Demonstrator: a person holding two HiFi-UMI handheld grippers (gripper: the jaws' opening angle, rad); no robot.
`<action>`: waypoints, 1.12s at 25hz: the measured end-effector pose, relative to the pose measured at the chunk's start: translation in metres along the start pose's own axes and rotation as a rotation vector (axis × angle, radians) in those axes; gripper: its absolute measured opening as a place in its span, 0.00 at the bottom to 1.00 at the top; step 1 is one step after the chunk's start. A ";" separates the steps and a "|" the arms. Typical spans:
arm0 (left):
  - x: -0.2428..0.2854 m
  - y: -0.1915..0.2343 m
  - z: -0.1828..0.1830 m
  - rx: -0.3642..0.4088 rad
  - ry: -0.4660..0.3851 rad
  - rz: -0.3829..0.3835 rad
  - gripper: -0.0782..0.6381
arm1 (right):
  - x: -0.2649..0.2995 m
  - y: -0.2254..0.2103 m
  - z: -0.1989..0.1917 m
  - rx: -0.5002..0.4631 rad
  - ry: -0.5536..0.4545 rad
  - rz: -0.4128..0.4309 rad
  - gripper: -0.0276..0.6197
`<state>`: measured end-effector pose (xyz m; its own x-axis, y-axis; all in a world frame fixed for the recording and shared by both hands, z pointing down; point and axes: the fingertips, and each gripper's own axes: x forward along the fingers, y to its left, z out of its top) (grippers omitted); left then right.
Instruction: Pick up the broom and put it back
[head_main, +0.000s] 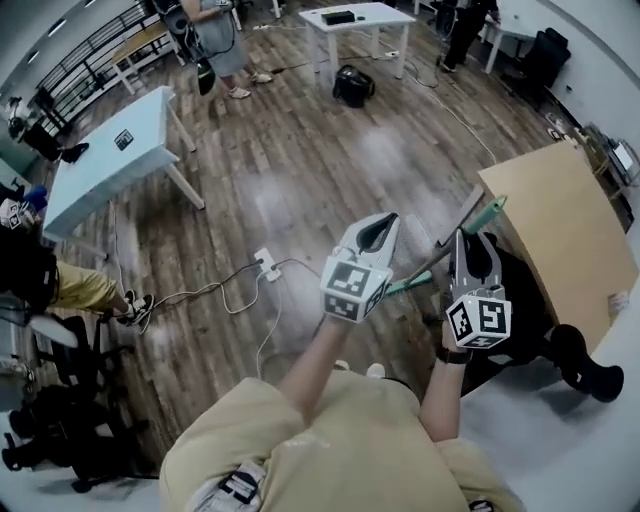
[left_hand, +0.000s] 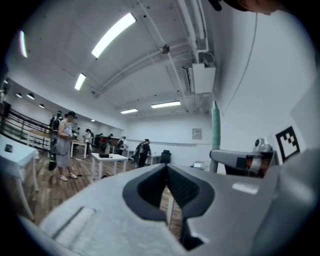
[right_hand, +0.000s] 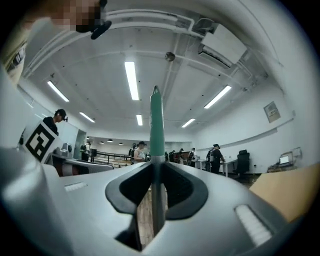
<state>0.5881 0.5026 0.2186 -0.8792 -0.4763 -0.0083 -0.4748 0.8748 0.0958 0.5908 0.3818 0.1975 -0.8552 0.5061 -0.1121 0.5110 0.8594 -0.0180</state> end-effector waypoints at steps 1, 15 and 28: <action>-0.010 0.013 -0.002 0.002 0.003 0.046 0.11 | 0.011 0.009 -0.004 -0.014 0.005 0.032 0.16; -0.130 0.191 -0.006 0.004 -0.023 0.423 0.11 | 0.142 0.158 -0.052 0.100 0.046 0.342 0.16; -0.095 0.308 -0.019 -0.095 -0.038 0.354 0.11 | 0.238 0.204 -0.098 -0.040 0.131 0.263 0.16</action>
<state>0.5261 0.8151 0.2676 -0.9901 -0.1401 0.0052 -0.1365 0.9720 0.1914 0.4828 0.6845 0.2642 -0.6994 0.7144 0.0214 0.7147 0.6986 0.0338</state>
